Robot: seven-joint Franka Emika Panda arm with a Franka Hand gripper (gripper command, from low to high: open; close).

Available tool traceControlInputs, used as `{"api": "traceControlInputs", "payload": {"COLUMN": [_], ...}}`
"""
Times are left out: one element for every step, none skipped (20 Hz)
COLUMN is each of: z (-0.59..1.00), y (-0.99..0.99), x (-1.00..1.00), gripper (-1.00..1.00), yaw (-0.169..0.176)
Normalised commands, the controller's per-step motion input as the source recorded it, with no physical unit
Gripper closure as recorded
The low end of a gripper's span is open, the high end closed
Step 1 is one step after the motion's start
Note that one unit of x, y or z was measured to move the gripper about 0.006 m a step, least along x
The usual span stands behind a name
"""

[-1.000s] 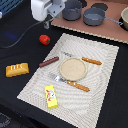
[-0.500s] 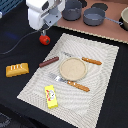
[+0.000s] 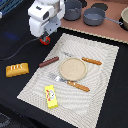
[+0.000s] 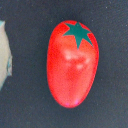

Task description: Interact with the objects in diverse but meaningful ways.

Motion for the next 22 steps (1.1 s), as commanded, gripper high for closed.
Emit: {"api": "traceControlInputs", "payload": {"z": [-0.35, -0.35, -0.37, -0.40, -0.39, -0.38, -0.39, -0.40, -0.45, -0.46, -0.44, -0.44, -0.44, -0.42, -0.40, -0.37, -0.33, -0.31, -0.27, -0.23, -0.22, -0.21], "y": [0.00, 0.00, 0.00, 0.00, 0.00, 0.00, 0.00, 0.00, 0.00, 0.00, 0.00, 0.00, 0.00, 0.00, 0.01, 0.02, 0.04, 0.04, 0.06, 0.10, 0.12, 0.11], "x": [-0.22, -0.23, -0.24, -0.27, -0.31, -0.33, -0.35, -0.34, -0.41, -0.42, -0.44, -0.45, -0.48, -0.54, -0.55, -0.52, -0.50, -0.50, -0.46, -0.39, -0.35, -0.33], "gripper": [-1.00, -1.00, -1.00, -1.00, -1.00, -1.00, -1.00, -1.00, -1.00, -1.00, -1.00, -1.00, -1.00, -1.00, -1.00, -1.00, -1.00, -1.00, -1.00, -1.00, -1.00, -1.00], "yaw": [0.000, 0.000, 0.000, 0.000, 0.000, 0.000, 0.000, 0.000, 0.000, 0.000, 0.000, 0.000, 0.000, 0.000, 0.000, 0.000, 0.000, 0.000, 0.000, 0.010, 0.015, 0.018]}}
